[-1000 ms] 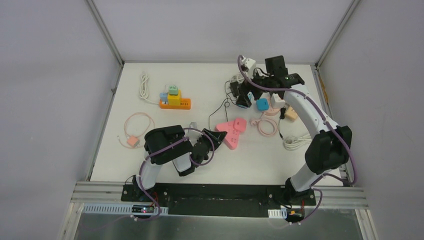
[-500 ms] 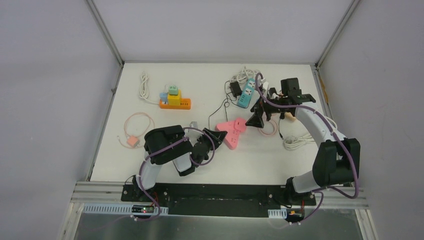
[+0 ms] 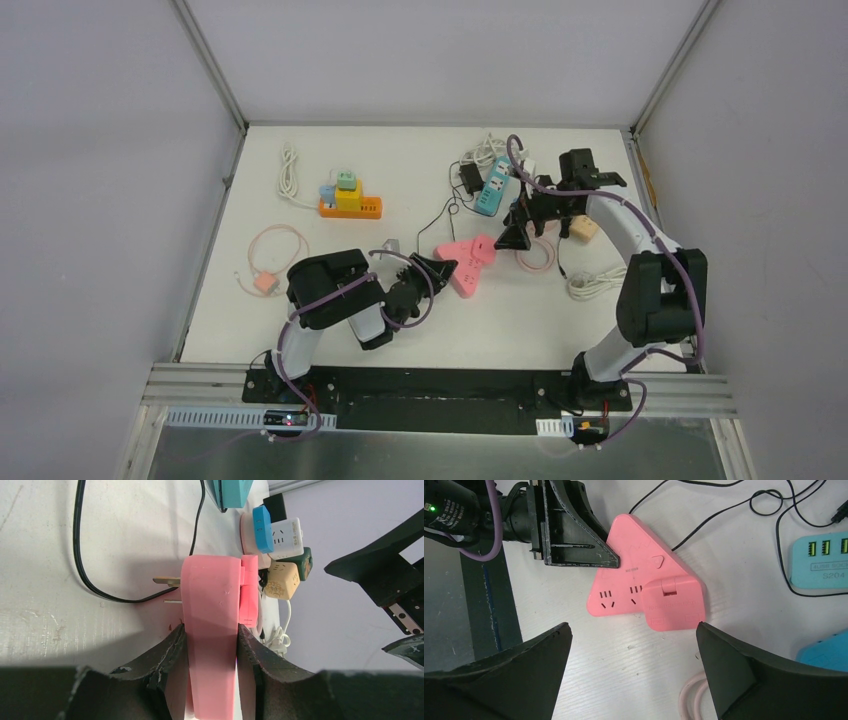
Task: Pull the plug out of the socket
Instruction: Remove the plug from the socket.
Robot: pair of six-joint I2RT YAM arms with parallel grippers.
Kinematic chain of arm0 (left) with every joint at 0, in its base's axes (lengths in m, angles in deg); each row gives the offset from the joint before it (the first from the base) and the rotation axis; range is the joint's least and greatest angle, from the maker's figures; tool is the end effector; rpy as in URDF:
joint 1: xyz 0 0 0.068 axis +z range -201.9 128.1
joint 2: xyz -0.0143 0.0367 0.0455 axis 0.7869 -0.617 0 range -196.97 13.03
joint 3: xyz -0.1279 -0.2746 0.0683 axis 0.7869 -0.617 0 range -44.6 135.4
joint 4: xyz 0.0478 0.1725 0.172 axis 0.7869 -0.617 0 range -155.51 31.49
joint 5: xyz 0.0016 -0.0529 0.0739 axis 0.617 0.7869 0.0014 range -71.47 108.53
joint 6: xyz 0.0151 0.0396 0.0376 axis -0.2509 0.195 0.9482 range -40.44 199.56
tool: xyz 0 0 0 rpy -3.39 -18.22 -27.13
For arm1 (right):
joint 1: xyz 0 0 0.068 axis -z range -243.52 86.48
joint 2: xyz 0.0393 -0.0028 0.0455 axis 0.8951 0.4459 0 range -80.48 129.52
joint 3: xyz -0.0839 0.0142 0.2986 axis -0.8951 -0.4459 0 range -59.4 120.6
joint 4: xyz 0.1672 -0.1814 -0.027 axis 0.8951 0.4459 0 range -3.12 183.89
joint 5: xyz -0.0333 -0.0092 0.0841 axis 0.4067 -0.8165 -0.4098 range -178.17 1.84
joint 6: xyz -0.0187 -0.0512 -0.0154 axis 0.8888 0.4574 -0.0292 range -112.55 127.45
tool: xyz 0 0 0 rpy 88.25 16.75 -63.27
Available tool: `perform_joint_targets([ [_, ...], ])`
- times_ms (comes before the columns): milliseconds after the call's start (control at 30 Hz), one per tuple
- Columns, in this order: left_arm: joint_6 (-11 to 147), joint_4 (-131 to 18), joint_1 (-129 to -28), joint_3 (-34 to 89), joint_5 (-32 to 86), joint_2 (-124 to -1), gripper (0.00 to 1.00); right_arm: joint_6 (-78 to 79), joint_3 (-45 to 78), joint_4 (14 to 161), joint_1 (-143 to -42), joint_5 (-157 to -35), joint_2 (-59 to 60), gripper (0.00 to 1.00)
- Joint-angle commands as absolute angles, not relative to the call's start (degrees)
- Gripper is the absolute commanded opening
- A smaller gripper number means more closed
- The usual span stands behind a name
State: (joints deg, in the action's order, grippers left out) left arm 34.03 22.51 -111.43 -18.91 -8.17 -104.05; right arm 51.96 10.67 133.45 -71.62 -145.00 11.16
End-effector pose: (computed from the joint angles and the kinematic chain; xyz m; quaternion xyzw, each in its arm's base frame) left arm 0.1776 -0.2667 0.1312 -0.0556 0.7598 -0.3866 0.5197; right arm 0.2933 0.0753 0.2984 -0.4637 0.7341 0.3917 0.3044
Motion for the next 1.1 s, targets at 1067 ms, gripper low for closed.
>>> perform_joint_targets([
  [1067, 42.91, 17.27, -110.99, -20.17, -4.06, -106.62, 0.0, 52.69, 15.53, 139.05, -70.56, -145.27, 16.92, 1.0],
])
